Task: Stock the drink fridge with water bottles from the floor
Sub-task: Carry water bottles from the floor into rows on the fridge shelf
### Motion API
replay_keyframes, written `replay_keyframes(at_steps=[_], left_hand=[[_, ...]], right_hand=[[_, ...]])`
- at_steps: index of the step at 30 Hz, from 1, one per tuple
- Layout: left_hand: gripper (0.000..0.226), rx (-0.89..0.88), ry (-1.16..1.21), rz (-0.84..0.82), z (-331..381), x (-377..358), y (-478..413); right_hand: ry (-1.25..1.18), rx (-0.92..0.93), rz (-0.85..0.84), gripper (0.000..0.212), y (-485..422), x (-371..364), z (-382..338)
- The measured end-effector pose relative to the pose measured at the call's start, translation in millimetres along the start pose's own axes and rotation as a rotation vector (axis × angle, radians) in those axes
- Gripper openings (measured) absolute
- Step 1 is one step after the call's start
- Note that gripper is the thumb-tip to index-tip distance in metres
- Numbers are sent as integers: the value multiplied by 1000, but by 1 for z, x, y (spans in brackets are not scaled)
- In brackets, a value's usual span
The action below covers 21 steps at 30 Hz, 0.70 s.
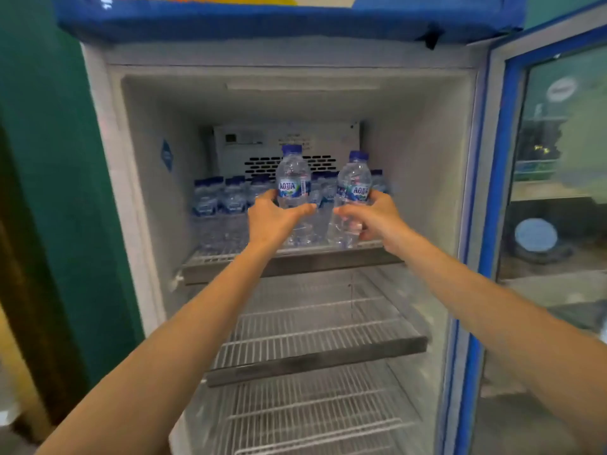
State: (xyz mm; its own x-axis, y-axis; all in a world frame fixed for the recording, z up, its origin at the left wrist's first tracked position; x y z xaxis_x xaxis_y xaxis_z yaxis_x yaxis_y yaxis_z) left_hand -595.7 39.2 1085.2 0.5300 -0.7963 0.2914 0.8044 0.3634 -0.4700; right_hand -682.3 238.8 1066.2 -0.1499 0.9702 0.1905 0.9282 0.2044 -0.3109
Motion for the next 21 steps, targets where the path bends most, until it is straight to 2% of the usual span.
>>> replay_keyframes(at_steps=[2,5,13,18,21], left_hand=[[64,26,-10,28,-2,-24,-17],[68,64,-35,40,-12,-59,-38],[84,219,-123,-9,-37,-130,-65],[84,244,-131,-35,-41,-156,-78],[94,281,-174,-28,-46,-164,-86]], right_hand=[[7,3,16,60,-26,14,6],[6,-14,2,54,-54,23,14],[29,-67,0,66,-106,29,62],[33,-76,11,59,-117,38,76],[50,-84,-17,58,-125,35,80]])
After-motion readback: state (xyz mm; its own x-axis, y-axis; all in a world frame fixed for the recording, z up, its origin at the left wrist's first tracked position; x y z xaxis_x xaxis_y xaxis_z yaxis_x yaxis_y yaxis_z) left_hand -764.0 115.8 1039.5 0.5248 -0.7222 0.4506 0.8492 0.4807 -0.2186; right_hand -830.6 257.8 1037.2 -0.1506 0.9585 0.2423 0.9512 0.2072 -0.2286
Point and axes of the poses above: each hand's wrist, its own y-axis away from the middle knuckle, its own x-axis out of the back of the hand, z = x × y, the point moved 9 cm from there along -y, towards the middle knuckle, and after that the axes turned 6 degrees about -z, right-handed, at the moved point
